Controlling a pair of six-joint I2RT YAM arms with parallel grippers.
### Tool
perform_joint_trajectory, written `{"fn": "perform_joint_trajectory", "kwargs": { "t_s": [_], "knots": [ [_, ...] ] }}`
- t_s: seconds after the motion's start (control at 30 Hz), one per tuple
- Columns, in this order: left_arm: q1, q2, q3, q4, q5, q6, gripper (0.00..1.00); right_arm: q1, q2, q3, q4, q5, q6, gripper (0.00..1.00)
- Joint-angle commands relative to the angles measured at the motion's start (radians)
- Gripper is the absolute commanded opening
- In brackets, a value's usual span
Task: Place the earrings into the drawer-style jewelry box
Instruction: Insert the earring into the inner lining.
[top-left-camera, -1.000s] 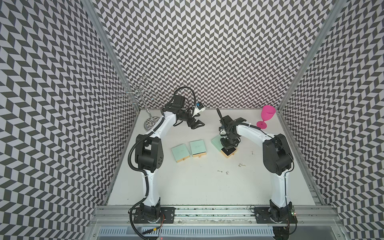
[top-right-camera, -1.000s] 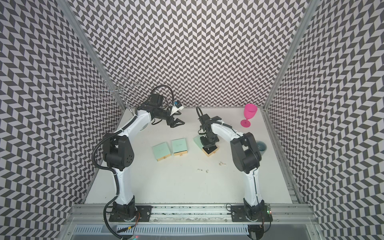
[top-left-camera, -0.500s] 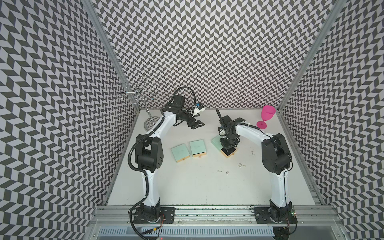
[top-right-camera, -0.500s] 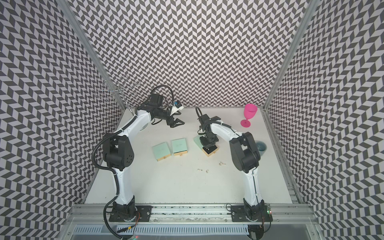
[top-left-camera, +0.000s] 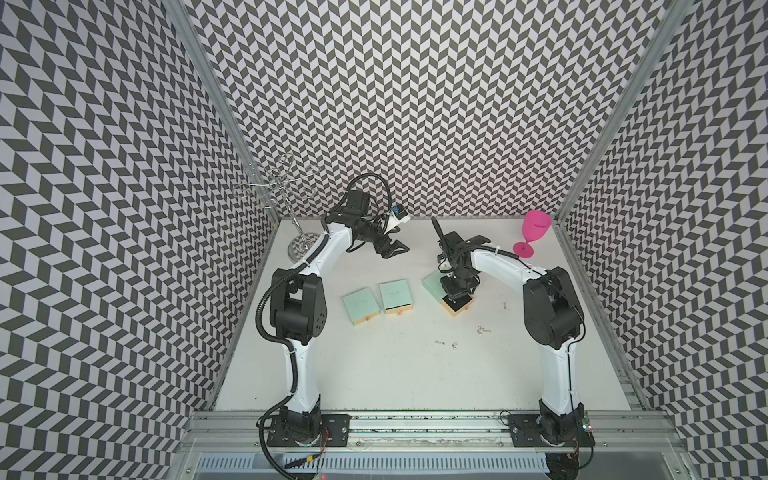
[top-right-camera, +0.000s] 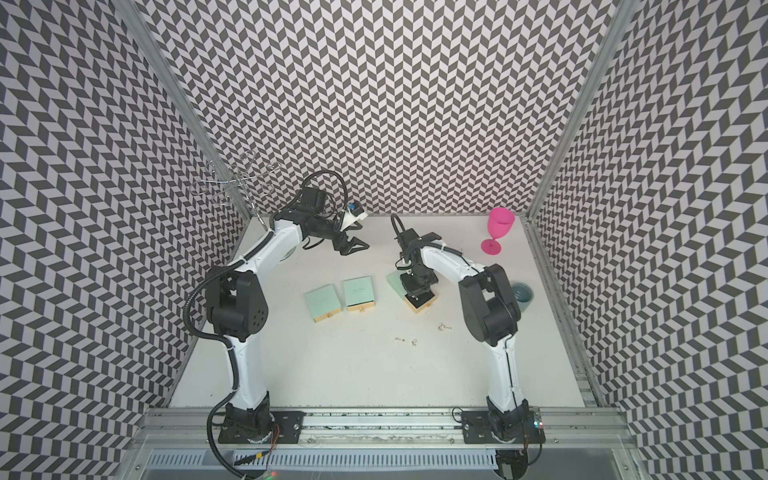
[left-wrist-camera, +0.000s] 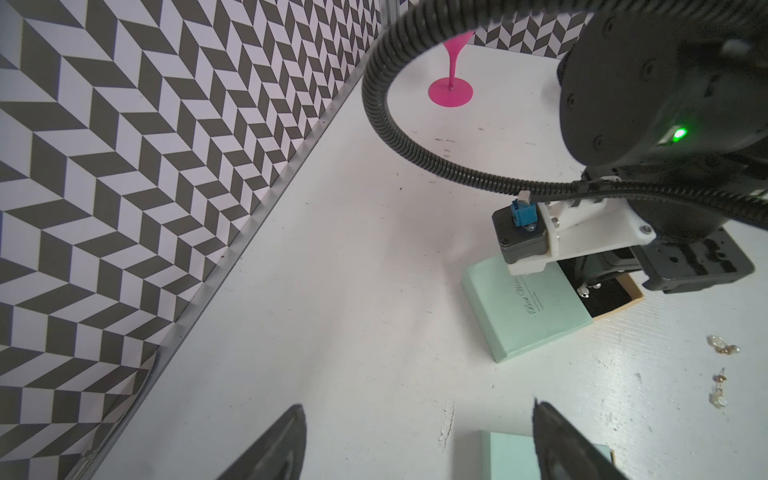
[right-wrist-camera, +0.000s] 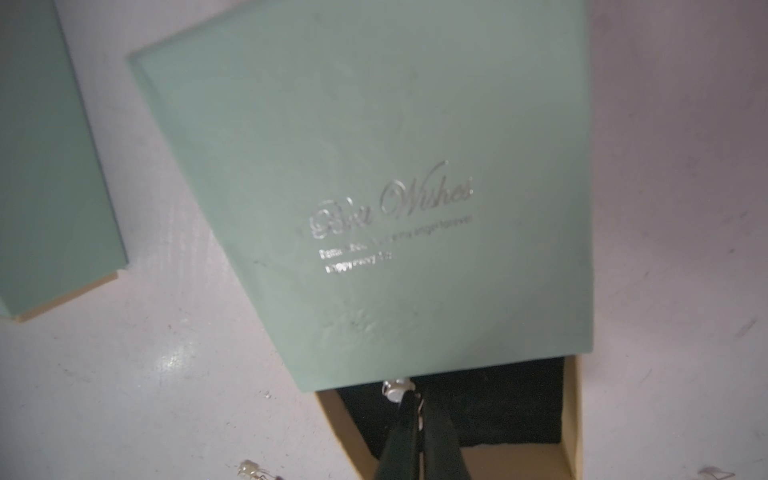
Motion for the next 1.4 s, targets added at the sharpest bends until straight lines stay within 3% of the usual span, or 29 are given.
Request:
{"fn": "perform_joint_trajectory", "kwargs": {
  "t_s": [0.0,0.47,1.1,1.37],
  "knots": [
    [0.005,-0.001,-0.003,-0.003,0.014,0.022,0.86,0.008,-0.013,0.027,-0.005,0.003,-0.003,0.03],
    [0.006,0.001,0.001,-0.008,0.014,0.026,0.86,0.011,0.000,0.050,-0.011,-0.013,-0.012,0.01],
    [0.011,0.005,0.003,-0.012,0.015,0.028,0.86,0.022,-0.014,-0.068,0.066,-0.014,0.008,0.02],
    [0.011,0.005,0.004,-0.011,0.010,0.030,0.87,0.022,0.009,-0.027,0.047,0.009,0.000,0.02]
  ]
}}
